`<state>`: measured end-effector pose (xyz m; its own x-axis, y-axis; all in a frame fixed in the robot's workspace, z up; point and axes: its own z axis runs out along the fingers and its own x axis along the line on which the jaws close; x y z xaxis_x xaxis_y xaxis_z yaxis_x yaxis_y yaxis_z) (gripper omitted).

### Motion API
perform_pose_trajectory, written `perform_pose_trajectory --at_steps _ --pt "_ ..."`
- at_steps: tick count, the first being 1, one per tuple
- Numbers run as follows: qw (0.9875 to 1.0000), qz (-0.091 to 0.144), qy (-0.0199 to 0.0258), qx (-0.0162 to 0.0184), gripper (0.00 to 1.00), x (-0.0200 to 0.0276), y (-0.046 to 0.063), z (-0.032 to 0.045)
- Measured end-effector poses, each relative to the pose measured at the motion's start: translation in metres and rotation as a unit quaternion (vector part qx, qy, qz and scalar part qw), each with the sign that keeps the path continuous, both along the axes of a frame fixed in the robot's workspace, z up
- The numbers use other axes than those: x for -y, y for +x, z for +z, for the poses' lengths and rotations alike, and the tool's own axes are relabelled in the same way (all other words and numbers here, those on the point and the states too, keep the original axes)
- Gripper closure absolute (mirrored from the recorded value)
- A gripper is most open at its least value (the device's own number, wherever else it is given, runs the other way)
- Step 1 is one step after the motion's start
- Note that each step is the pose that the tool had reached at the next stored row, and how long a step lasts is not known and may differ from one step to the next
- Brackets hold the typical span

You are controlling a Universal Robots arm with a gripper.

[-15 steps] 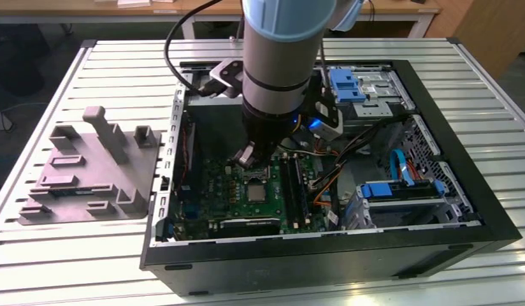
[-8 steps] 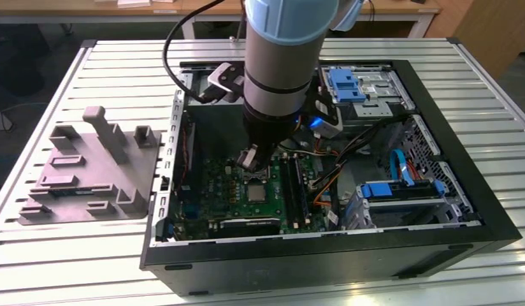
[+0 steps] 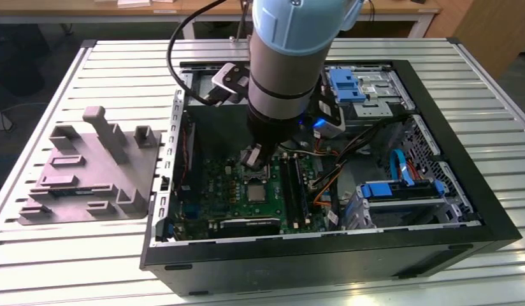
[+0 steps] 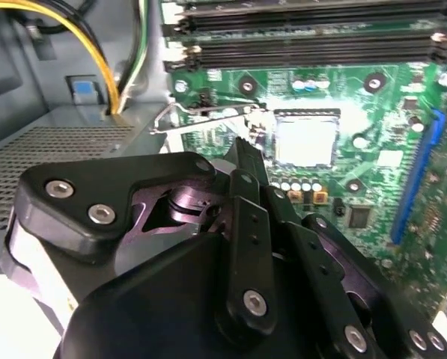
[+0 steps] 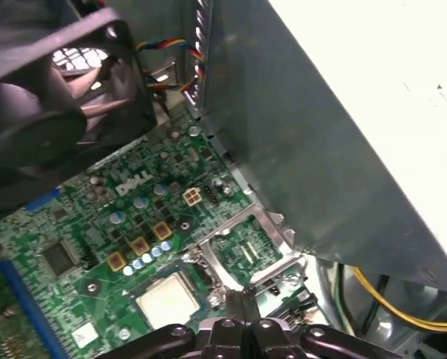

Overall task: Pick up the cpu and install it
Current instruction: 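Close the cpu cover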

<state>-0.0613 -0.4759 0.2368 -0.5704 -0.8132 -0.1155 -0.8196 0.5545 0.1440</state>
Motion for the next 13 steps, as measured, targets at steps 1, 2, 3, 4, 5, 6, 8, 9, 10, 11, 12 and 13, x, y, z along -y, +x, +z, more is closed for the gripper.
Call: perform_pose_trajectory --at_steps 1,2,3,4,5,6,8,9,10,11,12,13 --pt "1.0000 0.001 0.0003 0.0001 0.89 -0.0001 0.001 -0.0010" --pt "1.0000 0.003 0.0002 0.0000 0.89 -0.0002 0.002 -0.0018" --pt "1.0000 0.005 0.0001 0.0000 0.89 -0.0003 0.003 -0.0025" --pt "1.0000 0.006 0.0001 0.0000 0.89 -0.0005 0.005 -0.0031" --pt "1.0000 0.007 0.0001 -0.0001 0.89 -0.0008 0.007 -0.0036" --pt "1.0000 0.008 0.0002 0.0000 0.89 -0.0011 0.008 -0.0041" --pt "1.0000 0.010 0.0012 0.0000 0.89 -0.0018 0.010 -0.0051" --pt "0.9999 0.011 0.0016 0.0000 0.89 -0.0022 0.011 -0.0055" --pt "0.9999 0.011 0.0019 0.0000 0.89 -0.0028 0.011 -0.0058" --pt "0.9999 0.012 0.0022 -0.0001 0.89 -0.0035 0.012 -0.0062" --pt "0.9999 0.012 0.0028 0.0000 0.89 -0.0042 0.012 -0.0068" --pt "0.9999 0.012 0.0031 0.0000 0.89 -0.0049 0.013 -0.0072"
